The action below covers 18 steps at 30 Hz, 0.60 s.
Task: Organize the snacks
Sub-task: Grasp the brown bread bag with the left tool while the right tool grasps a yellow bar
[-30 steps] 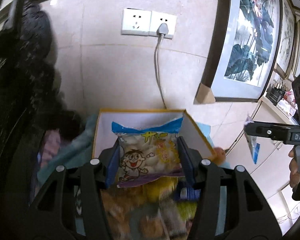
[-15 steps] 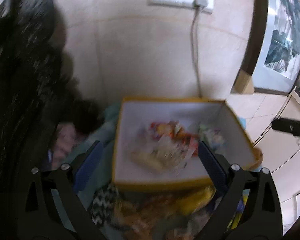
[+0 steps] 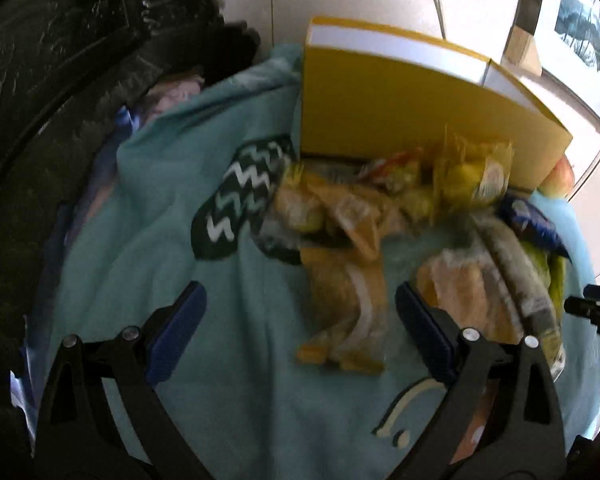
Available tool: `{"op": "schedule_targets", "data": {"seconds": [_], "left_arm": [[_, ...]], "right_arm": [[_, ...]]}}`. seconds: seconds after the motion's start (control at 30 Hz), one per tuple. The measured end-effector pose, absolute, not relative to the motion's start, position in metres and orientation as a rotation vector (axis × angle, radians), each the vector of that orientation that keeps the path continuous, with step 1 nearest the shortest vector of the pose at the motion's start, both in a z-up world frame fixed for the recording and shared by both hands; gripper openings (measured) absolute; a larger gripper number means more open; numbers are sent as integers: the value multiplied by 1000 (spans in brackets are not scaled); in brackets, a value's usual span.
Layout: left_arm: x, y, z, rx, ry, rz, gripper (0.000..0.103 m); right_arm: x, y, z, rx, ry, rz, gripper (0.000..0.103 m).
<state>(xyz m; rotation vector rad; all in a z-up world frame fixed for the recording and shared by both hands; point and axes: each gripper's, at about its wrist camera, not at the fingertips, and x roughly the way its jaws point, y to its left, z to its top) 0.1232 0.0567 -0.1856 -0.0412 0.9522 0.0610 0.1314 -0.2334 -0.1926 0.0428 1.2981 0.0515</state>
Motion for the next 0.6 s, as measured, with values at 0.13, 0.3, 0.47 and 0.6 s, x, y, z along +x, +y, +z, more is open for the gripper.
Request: {"op": "schedule_targets", "data": {"seconds": [0.13,0.3,0.47,0.6], "left_arm": [[130,45,-197,32,967,42,97],[136,23,-221,176,1034,39,94],[127,20,-224,172,1055,-79,35],[112,23,-213,124,1022,-102,34]], "right_arm": [[139,-225,-201,32,1316,52,73],[139,-202,-216,-91,1340,48,64],[130,-202,-210,-107,1322,121,29],[123,-233,-203,38,1328,120,23]]}}
